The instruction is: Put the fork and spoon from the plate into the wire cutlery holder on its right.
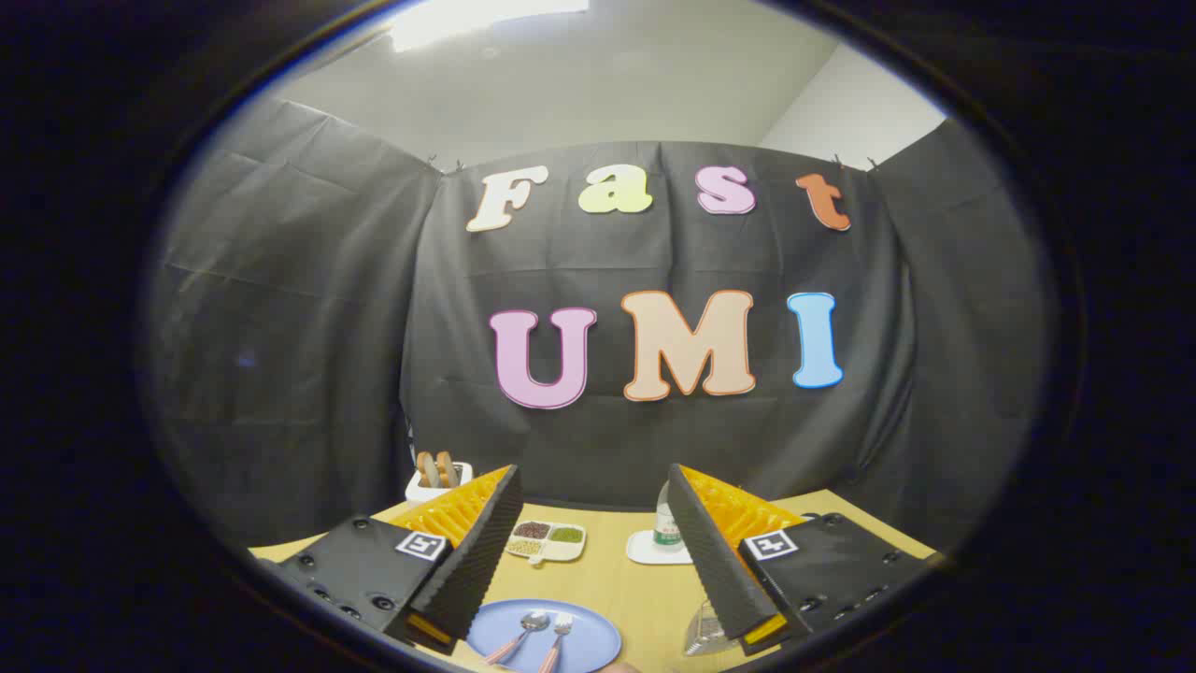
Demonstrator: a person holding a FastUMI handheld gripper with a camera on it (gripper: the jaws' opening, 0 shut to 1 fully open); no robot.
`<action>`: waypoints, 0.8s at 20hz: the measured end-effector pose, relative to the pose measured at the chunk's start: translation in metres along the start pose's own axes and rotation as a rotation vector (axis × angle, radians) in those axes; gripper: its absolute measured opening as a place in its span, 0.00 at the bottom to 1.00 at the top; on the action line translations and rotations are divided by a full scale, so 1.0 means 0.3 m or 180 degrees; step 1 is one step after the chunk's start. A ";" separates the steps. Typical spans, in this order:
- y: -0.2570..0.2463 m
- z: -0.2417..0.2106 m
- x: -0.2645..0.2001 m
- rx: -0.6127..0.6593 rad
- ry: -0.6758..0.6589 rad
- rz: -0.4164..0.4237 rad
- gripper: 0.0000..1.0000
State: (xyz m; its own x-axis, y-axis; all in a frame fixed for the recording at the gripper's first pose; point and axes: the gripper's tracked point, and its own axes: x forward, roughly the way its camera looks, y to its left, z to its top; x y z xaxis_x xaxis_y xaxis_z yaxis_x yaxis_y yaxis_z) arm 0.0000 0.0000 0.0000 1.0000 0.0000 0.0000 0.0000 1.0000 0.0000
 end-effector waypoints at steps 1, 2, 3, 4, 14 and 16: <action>0.002 -0.009 0.000 -0.0001 0.0033 0.0008 0.99; 0.008 -0.015 -0.001 0.0001 0.0046 0.0022 0.99; 0.013 -0.010 0.000 0.0002 0.0044 0.0033 0.99; 0.015 -0.003 0.000 0.0001 0.0026 0.0040 0.99; 0.024 0.009 -0.003 -0.0018 0.0005 0.0078 0.99; 0.027 0.006 0.000 -0.0019 0.0001 0.0083 0.99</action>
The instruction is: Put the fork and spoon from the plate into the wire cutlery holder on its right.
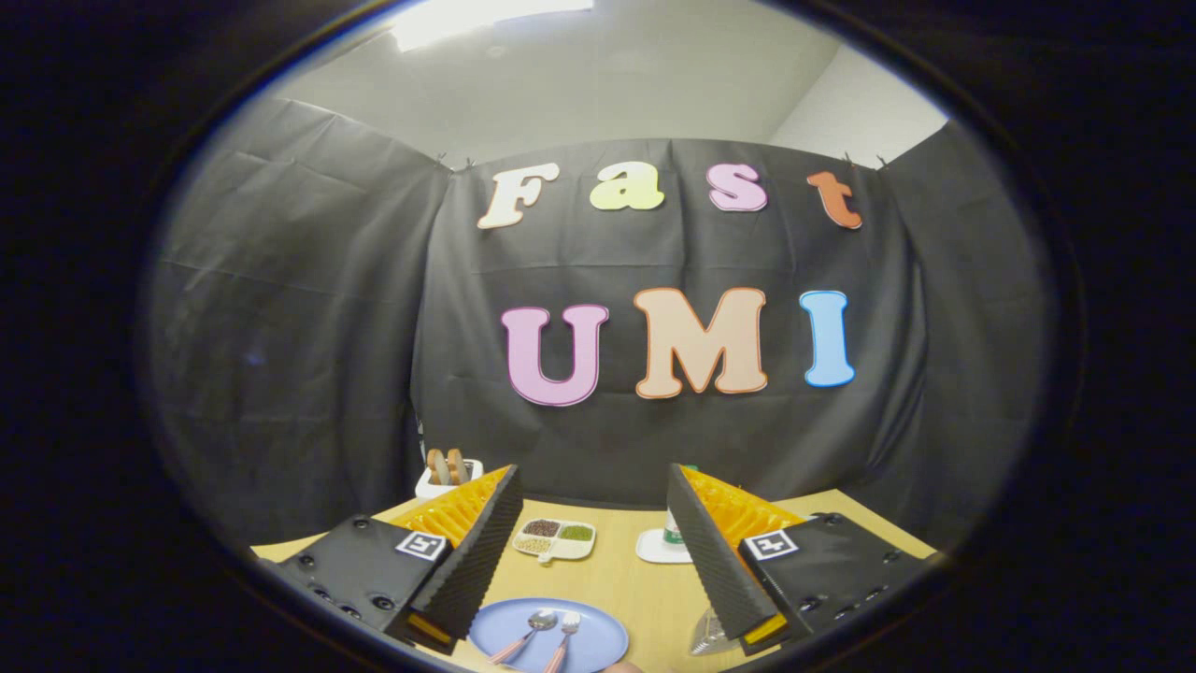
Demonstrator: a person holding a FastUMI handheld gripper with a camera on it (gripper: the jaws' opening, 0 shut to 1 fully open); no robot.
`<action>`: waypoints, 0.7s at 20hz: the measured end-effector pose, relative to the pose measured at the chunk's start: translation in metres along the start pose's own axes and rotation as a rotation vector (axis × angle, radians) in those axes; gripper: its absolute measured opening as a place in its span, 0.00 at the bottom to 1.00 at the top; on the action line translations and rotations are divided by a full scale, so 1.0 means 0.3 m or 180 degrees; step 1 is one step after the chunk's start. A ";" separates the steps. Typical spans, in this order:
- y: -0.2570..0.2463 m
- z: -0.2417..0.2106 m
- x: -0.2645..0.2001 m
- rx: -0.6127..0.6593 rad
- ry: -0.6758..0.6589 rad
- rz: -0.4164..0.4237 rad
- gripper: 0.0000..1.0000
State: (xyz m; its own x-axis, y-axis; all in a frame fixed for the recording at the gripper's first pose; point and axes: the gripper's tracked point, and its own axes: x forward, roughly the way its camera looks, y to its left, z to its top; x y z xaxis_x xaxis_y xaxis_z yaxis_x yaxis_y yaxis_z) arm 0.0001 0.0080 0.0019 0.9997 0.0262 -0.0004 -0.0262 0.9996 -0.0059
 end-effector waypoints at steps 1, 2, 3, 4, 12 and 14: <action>-0.001 0.003 0.002 0.0007 0.0001 0.0002 0.99; 0.000 -0.001 0.004 0.0018 0.0009 0.0005 0.99; 0.003 -0.004 0.007 0.0029 0.0017 0.0013 0.99; 0.011 -0.006 0.008 0.0040 0.0025 0.0037 0.99; 0.033 -0.099 0.034 -0.0080 0.0272 0.0084 0.99; 0.039 -0.134 0.046 -0.0099 0.0351 0.0090 0.99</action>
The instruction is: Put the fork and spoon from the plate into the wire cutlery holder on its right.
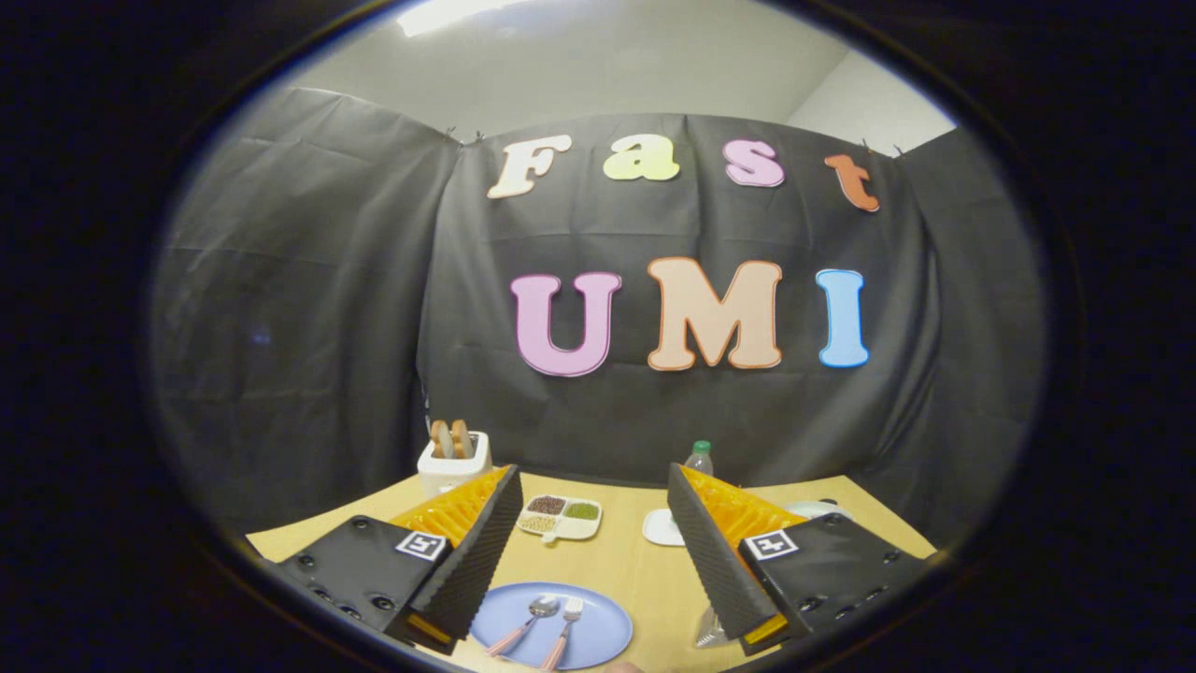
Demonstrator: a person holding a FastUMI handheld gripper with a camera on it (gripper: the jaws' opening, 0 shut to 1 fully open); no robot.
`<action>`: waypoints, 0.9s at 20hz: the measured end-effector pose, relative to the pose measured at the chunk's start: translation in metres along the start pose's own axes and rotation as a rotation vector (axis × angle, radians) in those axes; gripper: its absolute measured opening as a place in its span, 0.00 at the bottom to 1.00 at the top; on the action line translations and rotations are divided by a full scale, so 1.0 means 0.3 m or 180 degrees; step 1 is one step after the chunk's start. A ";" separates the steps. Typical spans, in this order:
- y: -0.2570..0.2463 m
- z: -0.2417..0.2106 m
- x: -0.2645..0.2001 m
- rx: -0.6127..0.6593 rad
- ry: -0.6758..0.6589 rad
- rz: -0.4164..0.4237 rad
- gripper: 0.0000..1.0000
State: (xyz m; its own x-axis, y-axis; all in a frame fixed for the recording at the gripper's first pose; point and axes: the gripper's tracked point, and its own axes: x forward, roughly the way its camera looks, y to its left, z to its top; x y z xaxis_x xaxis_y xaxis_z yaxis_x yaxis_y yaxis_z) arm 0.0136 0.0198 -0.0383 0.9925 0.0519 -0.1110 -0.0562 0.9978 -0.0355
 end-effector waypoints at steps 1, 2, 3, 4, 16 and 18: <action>0.002 -0.023 0.006 -0.0004 0.0065 0.0010 0.99; 0.009 -0.052 0.011 -0.0007 0.0138 0.0017 0.99; 0.012 -0.073 0.016 -0.0004 0.0208 0.0024 0.99; 0.014 -0.101 0.021 0.0004 0.0274 0.0030 0.99; 0.086 -0.437 0.017 -0.0037 0.1184 0.0262 0.99; 0.085 -0.501 0.010 -0.0100 0.1348 0.0252 0.99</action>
State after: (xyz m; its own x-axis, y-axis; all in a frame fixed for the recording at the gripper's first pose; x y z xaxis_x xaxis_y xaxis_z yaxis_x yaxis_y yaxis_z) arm -0.0012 0.0391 -0.1888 0.8531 0.1001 -0.5121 -0.1401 0.9893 -0.0401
